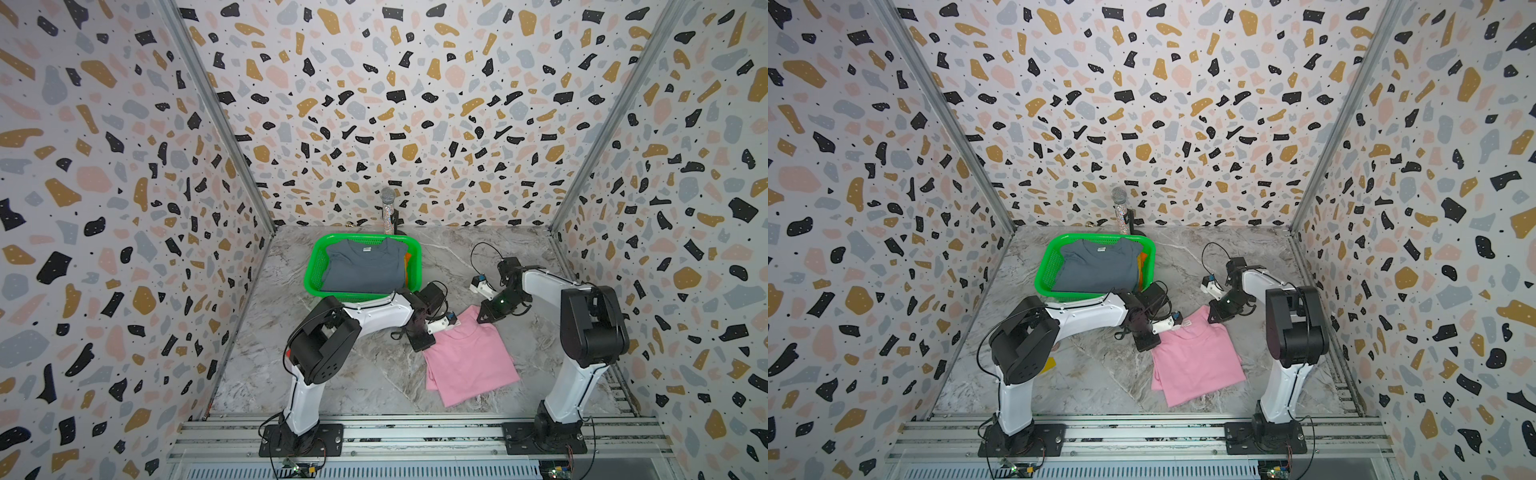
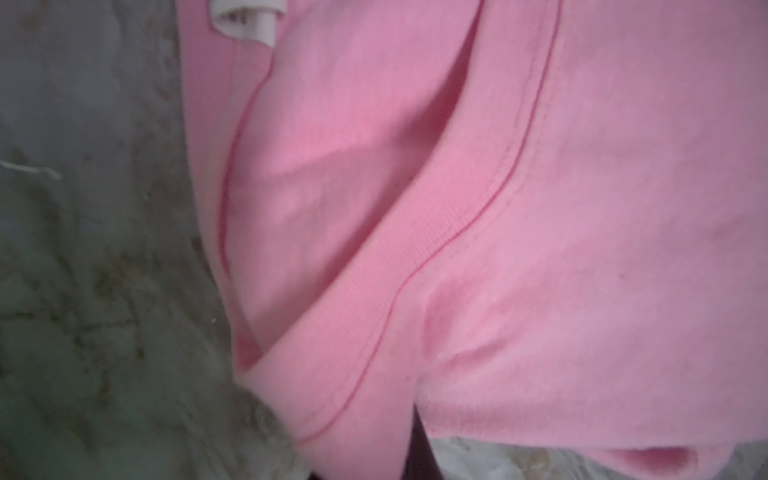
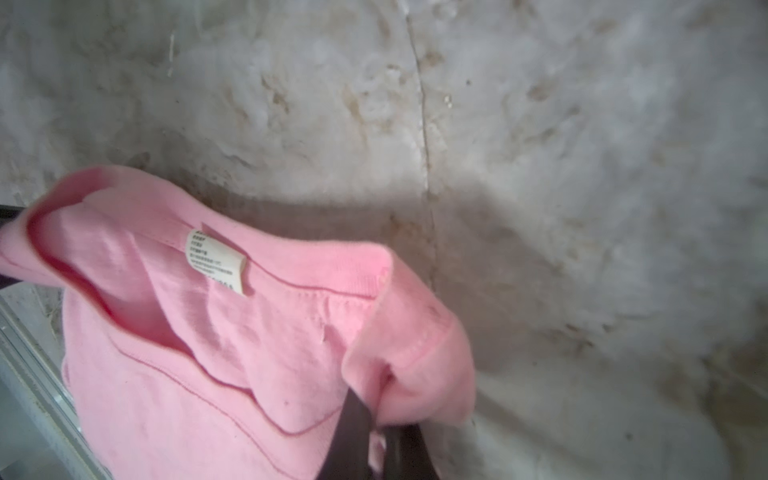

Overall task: Put the folded t-shirts into the basket
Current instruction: Pick up the T-shirt from the center of the board, then place the T-shirt in the bin.

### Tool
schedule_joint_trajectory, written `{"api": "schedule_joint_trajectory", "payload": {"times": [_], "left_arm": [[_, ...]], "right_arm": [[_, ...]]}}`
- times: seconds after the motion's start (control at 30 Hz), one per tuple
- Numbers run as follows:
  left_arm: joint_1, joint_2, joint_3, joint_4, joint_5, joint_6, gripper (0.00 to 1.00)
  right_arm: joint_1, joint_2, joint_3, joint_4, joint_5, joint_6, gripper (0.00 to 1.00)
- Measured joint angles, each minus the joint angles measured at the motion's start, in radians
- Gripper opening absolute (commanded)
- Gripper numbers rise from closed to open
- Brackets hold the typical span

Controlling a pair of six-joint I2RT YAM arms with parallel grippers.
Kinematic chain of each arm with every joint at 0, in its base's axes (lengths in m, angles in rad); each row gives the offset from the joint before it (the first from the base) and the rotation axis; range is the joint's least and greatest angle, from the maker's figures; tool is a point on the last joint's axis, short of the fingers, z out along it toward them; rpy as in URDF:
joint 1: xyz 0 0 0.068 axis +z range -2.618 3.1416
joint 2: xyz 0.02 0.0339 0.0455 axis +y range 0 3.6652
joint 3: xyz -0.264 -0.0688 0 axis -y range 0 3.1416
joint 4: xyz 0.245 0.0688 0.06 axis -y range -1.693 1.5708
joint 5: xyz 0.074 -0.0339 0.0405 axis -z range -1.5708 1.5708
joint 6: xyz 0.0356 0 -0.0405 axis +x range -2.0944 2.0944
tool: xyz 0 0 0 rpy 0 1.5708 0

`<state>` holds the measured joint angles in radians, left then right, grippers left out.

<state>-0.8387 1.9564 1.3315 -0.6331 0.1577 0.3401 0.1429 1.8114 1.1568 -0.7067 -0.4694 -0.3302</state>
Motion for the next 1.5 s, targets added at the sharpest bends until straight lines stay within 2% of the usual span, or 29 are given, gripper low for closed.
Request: {"api": "schedule_joint_trajectory", "payload": {"times": [0.3,0.57,0.77,1.27,1.5], "left_arm": [[0.052,-0.13,-0.019,-0.012,0.01,0.088,0.0],[0.077,-0.177,-0.02,-0.066,0.002,0.175,0.0],[0.098,-0.301,-0.043,-0.098,-0.041,0.232,0.0],[0.174,-0.483,-0.044,-0.273,-0.148,0.381,0.0],[0.269,-0.5,-0.015,-0.353,-0.205,0.462,0.0]], "right_arm": [[-0.002,-0.279,-0.144,0.167,-0.081,0.037,0.0],[-0.002,-0.38,-0.249,0.311,-0.156,0.104,0.0],[0.031,-0.446,-0.29,0.415,-0.199,0.168,0.0],[0.184,-0.476,-0.301,0.645,-0.197,0.361,0.0],[0.309,-0.391,-0.188,0.66,-0.12,0.433,0.0]]}}
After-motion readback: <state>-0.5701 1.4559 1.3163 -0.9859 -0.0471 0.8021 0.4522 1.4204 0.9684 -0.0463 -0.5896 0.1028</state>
